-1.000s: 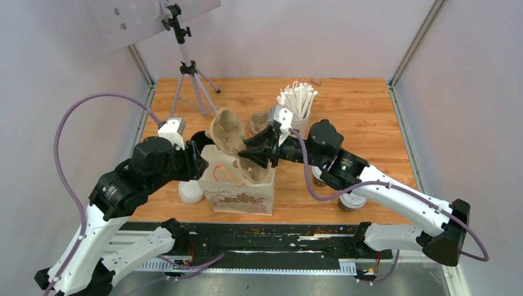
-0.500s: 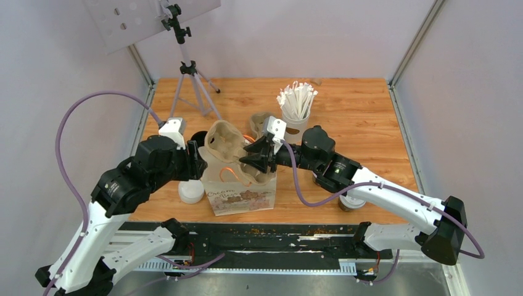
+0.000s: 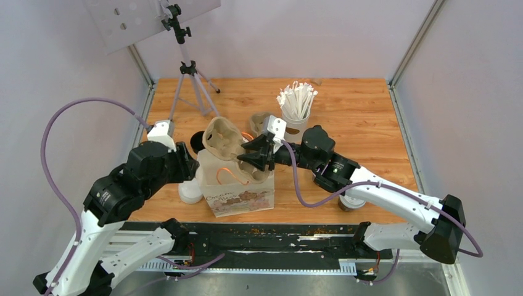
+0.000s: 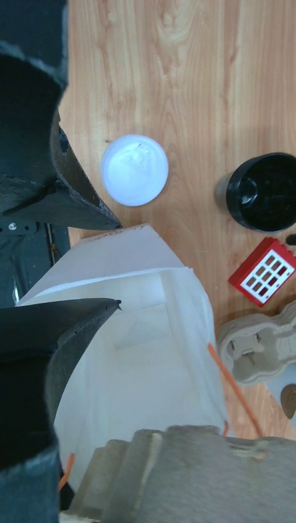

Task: Pack the takeout coffee

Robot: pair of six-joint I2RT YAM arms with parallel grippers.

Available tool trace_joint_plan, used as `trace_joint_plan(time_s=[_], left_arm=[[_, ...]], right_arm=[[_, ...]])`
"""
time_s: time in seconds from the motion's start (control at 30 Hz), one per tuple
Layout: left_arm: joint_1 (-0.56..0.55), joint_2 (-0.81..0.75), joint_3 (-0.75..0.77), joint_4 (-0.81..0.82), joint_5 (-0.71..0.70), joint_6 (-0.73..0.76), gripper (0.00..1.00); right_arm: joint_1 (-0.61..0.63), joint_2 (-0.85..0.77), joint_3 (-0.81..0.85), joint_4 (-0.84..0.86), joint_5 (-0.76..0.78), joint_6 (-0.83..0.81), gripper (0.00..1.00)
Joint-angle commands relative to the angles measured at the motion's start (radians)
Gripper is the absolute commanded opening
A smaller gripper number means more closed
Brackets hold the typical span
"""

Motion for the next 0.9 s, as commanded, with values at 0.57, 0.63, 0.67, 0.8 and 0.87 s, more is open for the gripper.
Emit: trace_joint_plan(time_s=[0.57, 0.63, 0.67, 0.8, 0.87], left_arm=[[0.004, -0.072, -0.126, 0.110, 0.107, 0.007, 0.27], [0.003, -0.076, -0.132, 0.124, 0.118, 0.017, 0.16], [0.004, -0.078, -0.137, 0.136, 0.131, 0.028, 0.09], [0.003, -0.087, -0.146, 0.197, 0.236, 0.077, 0.00], [0.004, -0.085, -0.145, 0.224, 0.285, 0.090, 0.00]], right_arm=[[0.022, 0.096, 0.061, 0.302, 0.009, 0.070, 0.26], [0.022, 0.097, 0.061, 0.327, 0.016, 0.078, 0.26], [0.023, 0.097, 0.058, 0.339, 0.020, 0.082, 0.26], [0.031, 0.080, 0.055, 0.328, 0.033, 0.083, 0.26], [0.033, 0.063, 0.050, 0.304, 0.042, 0.070, 0.26]])
